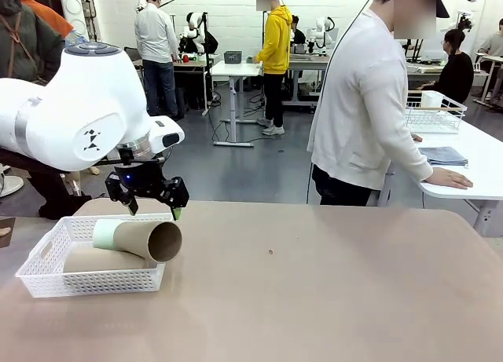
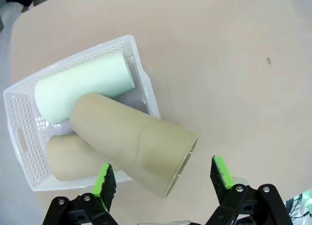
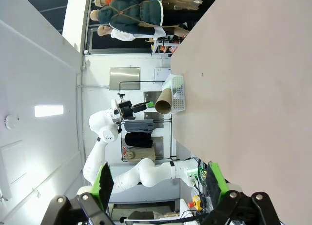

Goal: Clean and organize the cups into the basket.
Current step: Move the Organizing basket back to the left side of the table.

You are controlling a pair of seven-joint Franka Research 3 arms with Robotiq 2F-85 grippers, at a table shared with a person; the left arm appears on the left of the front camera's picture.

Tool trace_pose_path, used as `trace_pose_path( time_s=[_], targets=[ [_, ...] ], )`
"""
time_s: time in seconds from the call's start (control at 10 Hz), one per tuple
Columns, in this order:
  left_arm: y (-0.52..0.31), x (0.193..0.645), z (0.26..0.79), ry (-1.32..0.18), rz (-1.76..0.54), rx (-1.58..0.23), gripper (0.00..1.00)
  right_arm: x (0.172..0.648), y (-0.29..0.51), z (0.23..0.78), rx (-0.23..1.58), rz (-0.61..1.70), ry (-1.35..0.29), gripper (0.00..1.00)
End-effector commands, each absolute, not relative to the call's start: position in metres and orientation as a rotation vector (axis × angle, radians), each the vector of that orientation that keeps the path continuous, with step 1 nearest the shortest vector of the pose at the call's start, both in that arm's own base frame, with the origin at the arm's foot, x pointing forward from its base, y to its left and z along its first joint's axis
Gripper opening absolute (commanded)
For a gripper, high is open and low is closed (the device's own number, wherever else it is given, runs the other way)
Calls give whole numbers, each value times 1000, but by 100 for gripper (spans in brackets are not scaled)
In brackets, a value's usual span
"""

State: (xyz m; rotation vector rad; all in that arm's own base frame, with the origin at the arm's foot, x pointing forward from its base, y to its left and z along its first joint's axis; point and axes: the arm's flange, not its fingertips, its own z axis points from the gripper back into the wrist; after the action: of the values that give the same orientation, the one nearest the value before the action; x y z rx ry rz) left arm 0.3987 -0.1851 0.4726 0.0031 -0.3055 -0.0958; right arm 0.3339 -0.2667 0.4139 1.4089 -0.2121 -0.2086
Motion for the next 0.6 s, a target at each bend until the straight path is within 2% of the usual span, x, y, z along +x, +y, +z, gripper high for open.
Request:
trace_pose_path(
  time_s=[0.0,0.5],
  targets=[
    [-174,400,473,-324,-111,10,100,332,-265,413,1408,-213,-217,100],
    [-174,400,473,-324,-111,10,100,332,-265,413,1408,-213,-217,100]
  ],
)
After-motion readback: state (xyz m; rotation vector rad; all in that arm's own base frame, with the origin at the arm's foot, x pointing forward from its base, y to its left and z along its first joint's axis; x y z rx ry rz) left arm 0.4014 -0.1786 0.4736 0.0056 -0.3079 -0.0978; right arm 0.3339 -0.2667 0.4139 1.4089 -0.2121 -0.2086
